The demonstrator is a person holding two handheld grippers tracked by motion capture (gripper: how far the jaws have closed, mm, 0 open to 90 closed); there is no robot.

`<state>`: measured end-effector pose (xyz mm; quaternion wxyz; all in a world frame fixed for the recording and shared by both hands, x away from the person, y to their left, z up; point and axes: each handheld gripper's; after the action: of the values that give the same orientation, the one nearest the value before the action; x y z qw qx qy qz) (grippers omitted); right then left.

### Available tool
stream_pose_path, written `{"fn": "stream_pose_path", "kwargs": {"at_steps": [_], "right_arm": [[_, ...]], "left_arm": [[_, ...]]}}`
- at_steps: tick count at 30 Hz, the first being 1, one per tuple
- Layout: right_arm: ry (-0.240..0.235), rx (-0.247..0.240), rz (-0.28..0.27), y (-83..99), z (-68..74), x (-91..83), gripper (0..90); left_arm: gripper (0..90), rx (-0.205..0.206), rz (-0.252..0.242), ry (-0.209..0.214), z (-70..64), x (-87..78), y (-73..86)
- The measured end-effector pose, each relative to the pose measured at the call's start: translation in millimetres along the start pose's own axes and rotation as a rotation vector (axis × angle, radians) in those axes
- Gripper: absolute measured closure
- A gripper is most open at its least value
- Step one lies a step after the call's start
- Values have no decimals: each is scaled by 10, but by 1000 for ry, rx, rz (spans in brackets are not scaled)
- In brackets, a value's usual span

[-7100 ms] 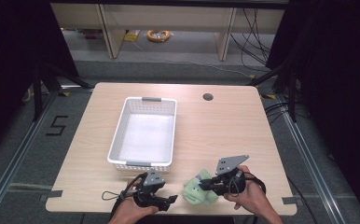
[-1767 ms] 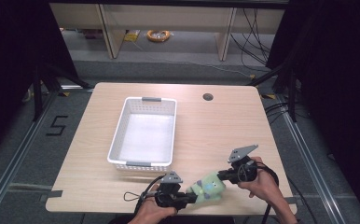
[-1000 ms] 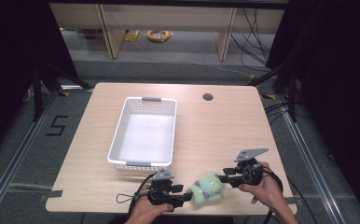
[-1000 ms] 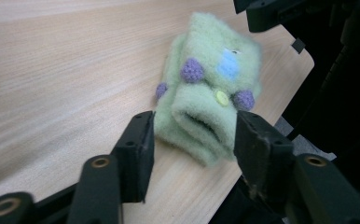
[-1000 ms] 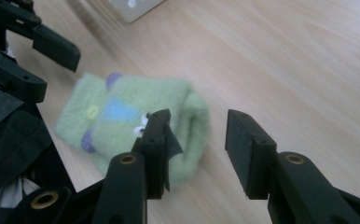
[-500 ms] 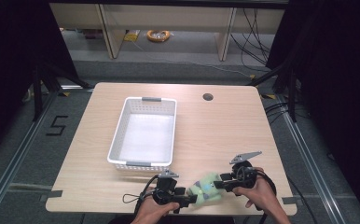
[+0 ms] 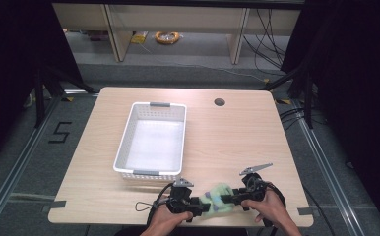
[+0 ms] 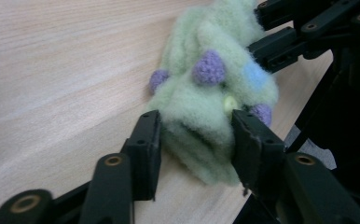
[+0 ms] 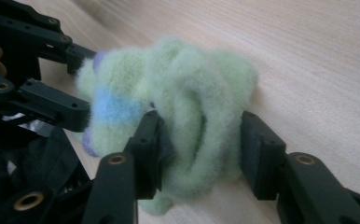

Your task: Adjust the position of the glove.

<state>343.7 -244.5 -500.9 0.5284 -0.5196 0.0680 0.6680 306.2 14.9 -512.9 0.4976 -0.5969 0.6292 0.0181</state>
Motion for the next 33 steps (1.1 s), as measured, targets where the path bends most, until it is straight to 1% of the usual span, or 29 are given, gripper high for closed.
{"fn": "stream_pose_path", "kwargs": {"at_steps": [2, 3, 4, 5, 6, 7, 8, 9, 10, 11, 12, 15, 16, 17, 18, 19, 20, 21, 23, 24, 25, 26, 27, 28, 29, 30, 31, 32, 33], "right_arm": [[17, 2, -3, 10, 13, 0, 582], [12, -6, -2, 14, 16, 1, 591], [15, 32, -3, 25, 63, 0, 603], [5, -7, -5, 22, 28, 2, 619], [21, -8, -10, 30, 44, -9, 639], [16, -13, -11, 35, 52, -12, 652], [8, 15, -5, 43, 86, -16, 662], [8, 15, -5, 43, 86, -16, 662], [22, -29, -22, 52, 74, -19, 679], [22, -29, -22, 52, 74, -19, 679], [26, -18, -33, 65, 93, -26, 691], [22, -23, -47, 74, 85, -23, 697], [-1, 12, -47, 86, 116, -28, 703], [12, -20, -54, 86, 96, -33, 707], [14, 3, -55, 96, 126, -40, 712], [22, -19, -64, 97, 118, -45, 716], [22, -19, -64, 97, 118, -45, 716], [12, -23, -71, 102, 120, -44, 719], [20, -6, -75, 116, 157, -52, 725], [27, -16, -92, 123, 149, -51, 728], [27, -16, -92, 123, 149, -51, 728], [17, -16, -89, 123, 147, -53, 730], [8, -15, -100, 127, 162, -67, 735], [8, -15, -100, 127, 162, -67, 735], [12, -19, -104, 125, 173, -71, 738], [-4, -16, -117, 120, 200, -71, 742], [-4, -16, -117, 120, 200, -71, 742], [20, -25, -121, 116, 212, -74, 743], [20, -25, -121, 116, 212, -74, 743]], "left_arm": [[604, 2, -4, 1, -7, 6, 2], [619, 2, -4, 1, -7, 6, 2], [638, 13, 0, 11, -9, 4, 1], [653, 13, 0, 11, -9, 4, 1], [674, 11, -11, 12, -7, 2, 6], [687, 9, -7, 25, 3, -1, 4], [698, 5, -12, 25, 2, 1, 5], [708, 5, -12, 25, 2, 1, 5], [718, 21, -12, 26, 16, -8, -12], [723, 21, -12, 26, 16, -8, -12], [729, 28, -11, 29, 50, -22, -34], [735, 27, -12, 32, 73, -30, -46], [737, 26, -12, 32, 88, -42, -61], [739, 26, -12, 32, 88, -42, -61], [739, 31, -13, 34, 93, -55, -74], [740, 30, -15, 33, 99, -60, -79], [741, 30, -15, 33, 99, -60, -79], [741, 24, -19, 32, 97, -69, -84], [743, 27, -19, 24, 95, -89, -99], [743, 25, -20, 43, 107, -100, -112], [745, 25, -20, 43, 107, -100, -112], [745, 33, -23, 40, 106, -116, -124], [745, 37, -31, 54, 99, -155, -163], [745, 37, -31, 54, 99, -155, -163], [745, 40, -37, 43, 92, -170, -173], [745, 29, -35, 57, 107, -173, -178], [745, 29, -35, 57, 107, -173, -178], [745, 26, -35, 53, 115, -173, -173], [745, 24, -30, 53, 127, -171, -170]]}}
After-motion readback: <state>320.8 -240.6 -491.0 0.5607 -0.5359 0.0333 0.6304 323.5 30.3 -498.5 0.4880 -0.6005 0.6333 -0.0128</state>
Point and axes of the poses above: each handheld gripper's, and its own axes: x roughly forward along the jaws, y roughly out of its underside, z roughly to its left, and after that the axes turned 4 degrees about z, right-handed
